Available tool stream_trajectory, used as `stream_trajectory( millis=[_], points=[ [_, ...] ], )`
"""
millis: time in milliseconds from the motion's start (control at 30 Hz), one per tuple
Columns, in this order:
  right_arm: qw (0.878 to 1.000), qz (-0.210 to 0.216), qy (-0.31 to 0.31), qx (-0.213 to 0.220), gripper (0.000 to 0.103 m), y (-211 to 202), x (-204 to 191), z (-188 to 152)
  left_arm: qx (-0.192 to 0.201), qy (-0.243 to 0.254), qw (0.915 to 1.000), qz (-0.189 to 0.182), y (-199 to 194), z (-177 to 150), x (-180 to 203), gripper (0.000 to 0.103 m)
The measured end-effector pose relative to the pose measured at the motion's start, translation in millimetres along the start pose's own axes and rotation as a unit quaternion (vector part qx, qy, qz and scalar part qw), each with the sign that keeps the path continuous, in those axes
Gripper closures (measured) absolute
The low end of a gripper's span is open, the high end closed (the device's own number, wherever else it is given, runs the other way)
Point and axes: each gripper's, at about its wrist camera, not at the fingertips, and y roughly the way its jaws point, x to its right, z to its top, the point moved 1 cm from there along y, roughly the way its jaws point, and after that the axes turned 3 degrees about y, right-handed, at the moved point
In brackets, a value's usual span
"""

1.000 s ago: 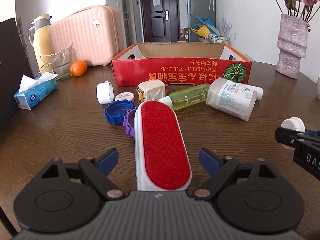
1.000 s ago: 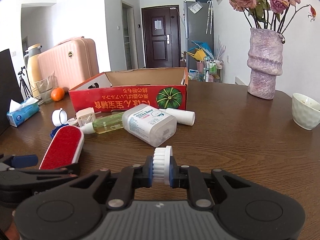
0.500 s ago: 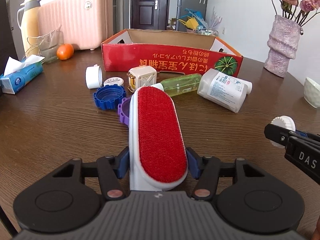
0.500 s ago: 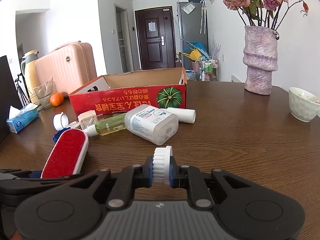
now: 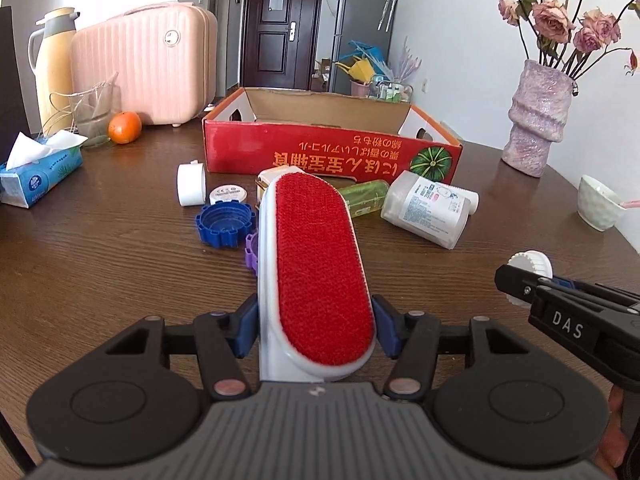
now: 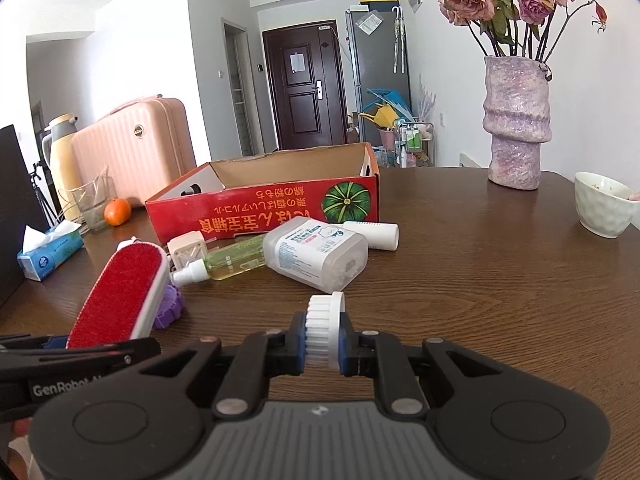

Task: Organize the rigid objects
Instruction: 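Carry the lint brush and white cap over the red cardboard box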

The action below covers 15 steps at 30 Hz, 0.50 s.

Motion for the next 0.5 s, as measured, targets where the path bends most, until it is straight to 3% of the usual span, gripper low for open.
stream_trajectory(
  millis=[500],
  points=[
    [1.0,0.003,-0.005,0.012,0.089,0.9,-27.8,13.7,0.027,0.003,0.9996,-0.006,-13.4,24.3,-26.4,0.044]
  ],
)
